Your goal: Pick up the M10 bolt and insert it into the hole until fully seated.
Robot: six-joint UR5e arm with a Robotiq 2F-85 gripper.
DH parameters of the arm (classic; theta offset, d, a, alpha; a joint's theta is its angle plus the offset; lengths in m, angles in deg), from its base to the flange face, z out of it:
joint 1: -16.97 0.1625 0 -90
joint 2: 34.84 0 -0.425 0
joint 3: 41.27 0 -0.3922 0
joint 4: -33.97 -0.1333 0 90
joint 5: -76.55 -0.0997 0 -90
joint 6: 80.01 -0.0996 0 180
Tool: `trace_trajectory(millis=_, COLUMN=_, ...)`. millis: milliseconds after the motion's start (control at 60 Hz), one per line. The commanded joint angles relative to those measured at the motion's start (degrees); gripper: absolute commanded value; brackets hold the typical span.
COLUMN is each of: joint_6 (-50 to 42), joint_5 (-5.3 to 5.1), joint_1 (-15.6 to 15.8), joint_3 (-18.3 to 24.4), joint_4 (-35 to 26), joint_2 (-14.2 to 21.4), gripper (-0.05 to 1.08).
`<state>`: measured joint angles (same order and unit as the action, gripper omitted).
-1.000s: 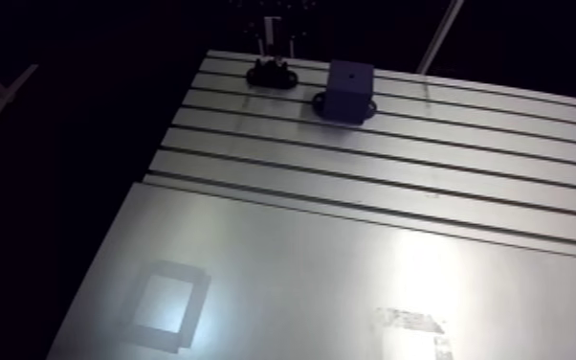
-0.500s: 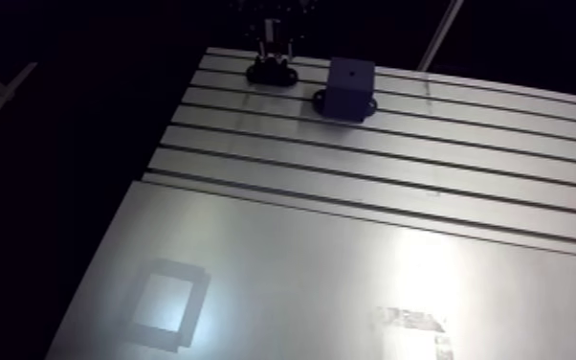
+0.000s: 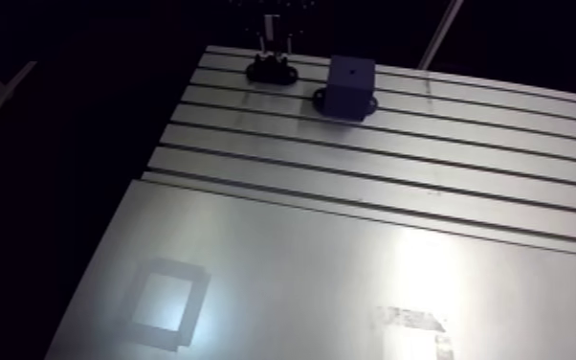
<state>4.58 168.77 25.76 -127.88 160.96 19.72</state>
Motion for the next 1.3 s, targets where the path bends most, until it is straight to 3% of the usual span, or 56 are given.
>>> trace_trajectory(millis=17, joint_6=0.1, joint_5=-0.06, joint_1=0.0, joint_3=0.1, joint_4=0.2, joint_2=-0.4, gripper=0.48)
trace_trajectory(millis=1300, joint_6=0.1, joint_5=-0.15, joint_1=0.0, joint_3=-0.3, joint_4=-0.1, joint_2=-0.5, gripper=0.54)
